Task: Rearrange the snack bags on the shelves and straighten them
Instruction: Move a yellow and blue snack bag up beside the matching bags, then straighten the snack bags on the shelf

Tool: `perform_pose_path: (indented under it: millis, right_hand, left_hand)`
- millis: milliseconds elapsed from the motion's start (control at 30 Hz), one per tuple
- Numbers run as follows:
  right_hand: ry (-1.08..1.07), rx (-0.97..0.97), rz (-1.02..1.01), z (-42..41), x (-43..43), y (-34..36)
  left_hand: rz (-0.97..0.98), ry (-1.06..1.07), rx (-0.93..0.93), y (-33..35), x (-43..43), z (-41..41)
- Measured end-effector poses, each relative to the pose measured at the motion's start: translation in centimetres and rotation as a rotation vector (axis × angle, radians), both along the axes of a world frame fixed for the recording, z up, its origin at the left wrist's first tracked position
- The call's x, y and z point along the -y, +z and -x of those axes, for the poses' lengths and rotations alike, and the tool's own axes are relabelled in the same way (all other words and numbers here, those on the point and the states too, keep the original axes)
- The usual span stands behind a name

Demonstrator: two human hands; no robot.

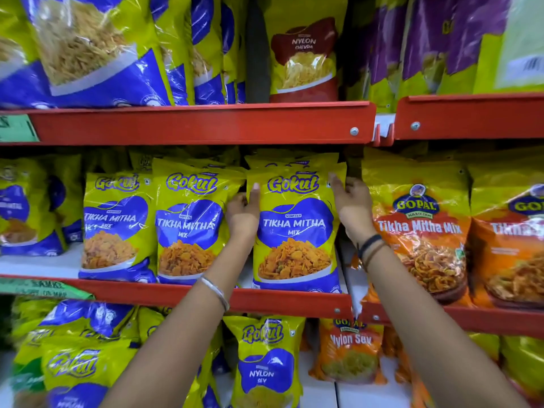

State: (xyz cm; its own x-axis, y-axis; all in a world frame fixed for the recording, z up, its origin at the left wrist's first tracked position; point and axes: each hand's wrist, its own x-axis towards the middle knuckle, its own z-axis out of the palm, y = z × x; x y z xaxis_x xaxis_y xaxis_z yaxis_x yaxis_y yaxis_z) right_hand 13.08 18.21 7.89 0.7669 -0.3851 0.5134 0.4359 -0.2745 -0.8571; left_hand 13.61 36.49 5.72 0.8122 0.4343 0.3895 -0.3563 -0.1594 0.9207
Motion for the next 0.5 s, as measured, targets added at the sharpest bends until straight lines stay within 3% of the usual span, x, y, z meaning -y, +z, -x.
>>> perform_pose_path:
  millis: [200,300,400,500]
  right_hand:
    - [-0.104,-0.014,0.015,-1.8,1.0,2.0]
    - [-0.124,0.018,0.025,-1.9,1.0,1.5]
    - [-0.15,0.054,0.026,-1.5,0.5,0.9]
    - [-0.136,0.192,0.234,0.8,-0.4,-1.2]
  left_hand:
    - [0.396,0.084,-0.041,1.9,0.0,-2.4]
    - [0.338,0.085,-0.032,1.7,-0.1,-2.8]
    - [0.135,0.106,0.058,1.3,0.1,-2.1]
    - [-0.112,0.193,0.126,-0.1,1.0,0.4]
